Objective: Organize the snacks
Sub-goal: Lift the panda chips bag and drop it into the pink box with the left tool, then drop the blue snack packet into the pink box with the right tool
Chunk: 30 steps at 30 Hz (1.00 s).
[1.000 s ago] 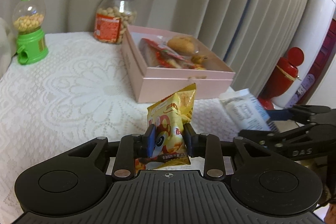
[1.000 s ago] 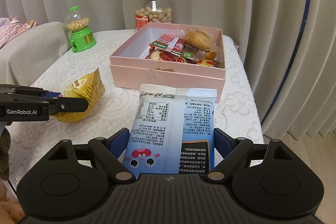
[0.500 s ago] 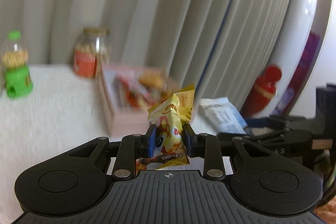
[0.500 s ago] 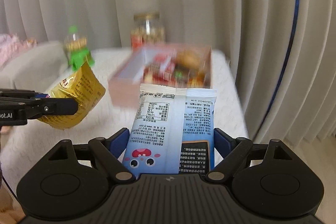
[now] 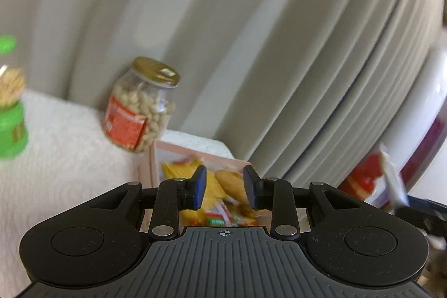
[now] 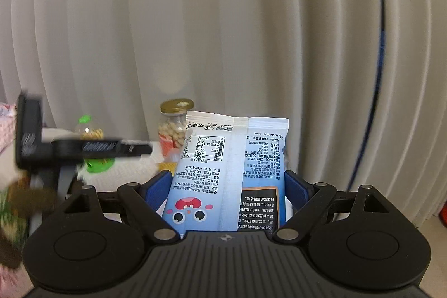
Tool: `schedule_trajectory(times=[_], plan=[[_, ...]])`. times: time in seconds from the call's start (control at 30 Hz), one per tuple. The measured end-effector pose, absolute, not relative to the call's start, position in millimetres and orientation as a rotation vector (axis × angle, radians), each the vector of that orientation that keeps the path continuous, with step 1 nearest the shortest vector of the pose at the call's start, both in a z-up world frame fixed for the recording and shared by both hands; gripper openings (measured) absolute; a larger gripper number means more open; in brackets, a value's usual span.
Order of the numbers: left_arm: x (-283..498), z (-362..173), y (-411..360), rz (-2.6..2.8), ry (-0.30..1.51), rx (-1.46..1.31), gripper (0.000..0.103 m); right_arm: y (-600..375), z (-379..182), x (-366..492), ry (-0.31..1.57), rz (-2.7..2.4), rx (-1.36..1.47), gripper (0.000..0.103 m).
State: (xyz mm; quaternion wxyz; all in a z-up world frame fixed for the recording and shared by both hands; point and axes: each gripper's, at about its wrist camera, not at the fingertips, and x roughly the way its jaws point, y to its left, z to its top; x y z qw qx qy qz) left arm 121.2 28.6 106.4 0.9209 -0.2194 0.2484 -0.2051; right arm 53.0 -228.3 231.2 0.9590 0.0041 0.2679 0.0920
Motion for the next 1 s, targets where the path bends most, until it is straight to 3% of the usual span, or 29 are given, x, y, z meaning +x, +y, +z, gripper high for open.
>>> schedule_trajectory(times=[0.2, 0.43, 0.8, 1.0], plan=[[95, 89, 54, -0.379, 0.523, -0.490, 0.033, -198, 239, 131, 0.621, 0.257, 0.100, 0.087], [73, 61, 56, -0.337, 0.603, -0.425, 0.033, -156, 185, 207, 0.795, 0.237, 0.147, 0.089], [12, 19, 8, -0.217, 0.656, -0.152, 0.033, -171, 127, 97, 0.788, 0.163, 0.049, 0.090], [18, 1, -15, -0.168, 0.669, -0.062, 0.034, -169, 76, 52, 0.824, 0.118, -0.004, 0.090]])
